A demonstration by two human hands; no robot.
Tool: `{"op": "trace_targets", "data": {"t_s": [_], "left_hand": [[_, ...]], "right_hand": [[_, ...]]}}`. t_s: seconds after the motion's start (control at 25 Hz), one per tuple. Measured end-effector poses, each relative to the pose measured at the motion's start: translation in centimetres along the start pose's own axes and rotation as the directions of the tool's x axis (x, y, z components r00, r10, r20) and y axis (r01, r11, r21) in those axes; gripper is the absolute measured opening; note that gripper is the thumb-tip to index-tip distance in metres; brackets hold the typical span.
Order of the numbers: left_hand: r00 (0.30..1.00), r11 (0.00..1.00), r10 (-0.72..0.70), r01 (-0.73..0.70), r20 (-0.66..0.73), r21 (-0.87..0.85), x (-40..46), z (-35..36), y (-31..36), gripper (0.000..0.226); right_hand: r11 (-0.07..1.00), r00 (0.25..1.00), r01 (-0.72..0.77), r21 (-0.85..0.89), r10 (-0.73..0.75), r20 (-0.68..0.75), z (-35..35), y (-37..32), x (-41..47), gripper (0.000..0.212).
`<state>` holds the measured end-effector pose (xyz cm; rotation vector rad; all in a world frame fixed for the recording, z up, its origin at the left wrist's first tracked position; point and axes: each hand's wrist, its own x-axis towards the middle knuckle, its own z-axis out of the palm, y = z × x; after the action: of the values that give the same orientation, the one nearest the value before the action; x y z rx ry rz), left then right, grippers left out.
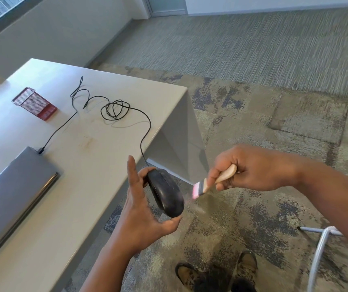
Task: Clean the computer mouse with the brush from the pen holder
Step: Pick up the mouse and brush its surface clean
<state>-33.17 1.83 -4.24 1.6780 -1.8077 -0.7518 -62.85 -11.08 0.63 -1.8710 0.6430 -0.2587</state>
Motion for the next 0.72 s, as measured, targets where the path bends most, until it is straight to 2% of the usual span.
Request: {"op": "trace_targets", "data": {"t_s": [0.08, 0.2, 0.28, 0.4, 0.72], "left_hand": [[1.000, 1.000, -0.001, 0.001, 0.002, -0.003, 0.1, 0.0, 0.0, 0.169], [1.000, 1.000, 0.009, -0.009, 0.019, -0.015, 0.3, 0.2, 0.2, 0.168], [0.999, 0.999, 0.029, -0.029, 0.022, -0.018, 0.4, 0.4, 0.6, 0.166], [0.999, 0.998, 0.052, -0.052, -0.001, -0.025, 0.7, 0.3, 1.2, 0.164], [0.992, 0.993, 0.091, -0.097, -0.082, -0.066, 1.3, -0.4, 1.8, 0.159]], "right_hand": [[0.996, 0.999, -0.007, 0.085, 0.012, -0.052, -0.2, 0.6, 0.0, 0.018], [0.947, 0.967, 0.134, 0.293, -0.060, -0.247, 0.9, 0.4, 1.0, 0.013], [0.887, 0.942, 0.217, 0.408, -0.081, -0.325, 2.4, 0.1, 2.1, 0.014], [0.867, 0.946, 0.212, 0.452, -0.067, -0.316, 3.2, 0.4, 2.7, 0.012], [0.845, 0.980, 0.039, 0.533, 0.073, -0.188, 1.5, 3.6, 1.0, 0.016]]}}
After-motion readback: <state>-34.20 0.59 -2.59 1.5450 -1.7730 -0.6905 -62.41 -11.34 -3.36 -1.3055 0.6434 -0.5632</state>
